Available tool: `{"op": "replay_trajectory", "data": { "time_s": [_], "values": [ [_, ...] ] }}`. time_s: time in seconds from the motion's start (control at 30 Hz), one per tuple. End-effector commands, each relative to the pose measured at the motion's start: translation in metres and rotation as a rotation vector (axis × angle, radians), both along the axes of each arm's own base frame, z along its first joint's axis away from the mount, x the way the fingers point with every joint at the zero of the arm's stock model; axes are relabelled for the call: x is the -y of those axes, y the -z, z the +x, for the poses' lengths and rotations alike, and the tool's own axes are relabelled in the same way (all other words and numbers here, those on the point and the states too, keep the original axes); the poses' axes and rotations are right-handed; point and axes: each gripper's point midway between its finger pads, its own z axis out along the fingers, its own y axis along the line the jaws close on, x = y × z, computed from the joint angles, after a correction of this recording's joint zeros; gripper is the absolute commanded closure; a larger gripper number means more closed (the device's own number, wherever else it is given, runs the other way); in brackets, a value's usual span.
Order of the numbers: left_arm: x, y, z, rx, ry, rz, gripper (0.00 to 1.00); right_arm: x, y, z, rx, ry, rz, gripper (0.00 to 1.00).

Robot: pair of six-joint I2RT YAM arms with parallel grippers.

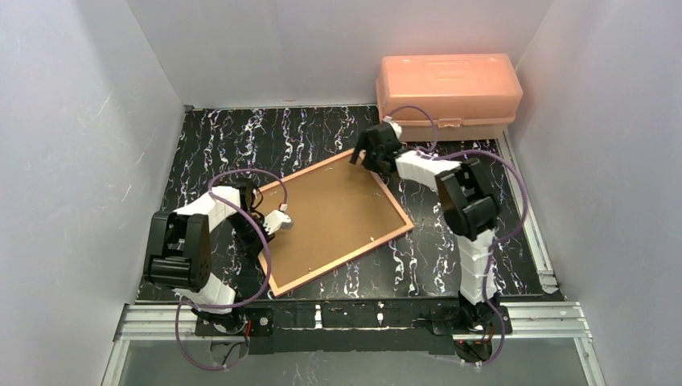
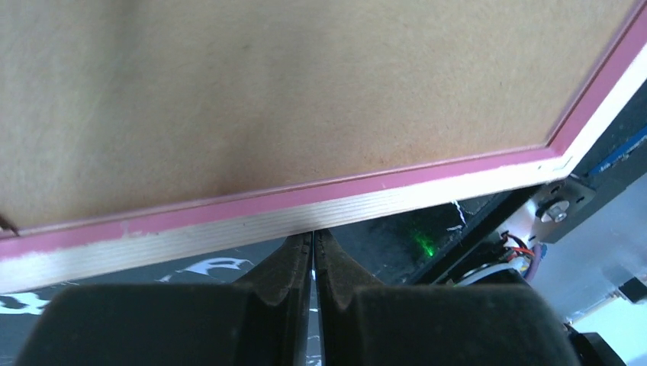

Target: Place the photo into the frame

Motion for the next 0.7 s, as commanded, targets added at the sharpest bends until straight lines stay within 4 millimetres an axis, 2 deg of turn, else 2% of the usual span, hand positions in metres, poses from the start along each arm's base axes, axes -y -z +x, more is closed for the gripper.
{"op": "replay_trajectory", "data": {
  "time_s": [0.0,0.03,0.07,0.13,0.17,0.3,0.47,0.5,0.63,0.67],
  "values": [
    [0.004,-0.005,-0.011,0.008,0.049,-0.038,0.96,-0.091,-0.018,0.012,0.017,-0.18,0.089,0.01],
    [0.004,-0.005,-0.013,0.005,0.05,-0.041,0.96,-0.098,-0.009,0.014,0.004,-0.198,0.082,0.01],
    [0.005,-0.006,-0.015,-0.002,0.05,-0.049,0.96,-0.112,-0.018,0.026,0.029,-0.215,0.095,0.01],
    [0.008,-0.007,-0.017,-0.014,0.046,-0.062,0.96,-0.131,-0.02,0.038,0.04,-0.25,0.104,0.01],
    [0.01,-0.007,-0.017,-0.022,0.045,-0.069,0.96,-0.137,-0.013,0.043,0.034,-0.262,0.103,0.01],
    [0.025,-0.008,-0.012,-0.052,0.024,-0.106,0.96,-0.154,-0.026,0.056,0.075,-0.294,0.1,0.01],
    [0.045,-0.019,-0.004,-0.118,-0.039,-0.173,0.94,-0.137,-0.057,0.062,0.176,-0.257,0.036,0.01],
    [0.047,-0.022,-0.005,-0.142,-0.045,-0.181,0.92,-0.133,-0.07,0.063,0.204,-0.25,0.027,0.01],
    [0.051,-0.043,-0.018,-0.258,-0.035,-0.217,0.85,-0.107,-0.097,0.046,0.285,-0.191,-0.08,0.01],
    [0.05,-0.049,-0.017,-0.278,-0.033,-0.221,0.84,-0.101,-0.117,0.038,0.338,-0.183,-0.089,0.01]
  ]
}}
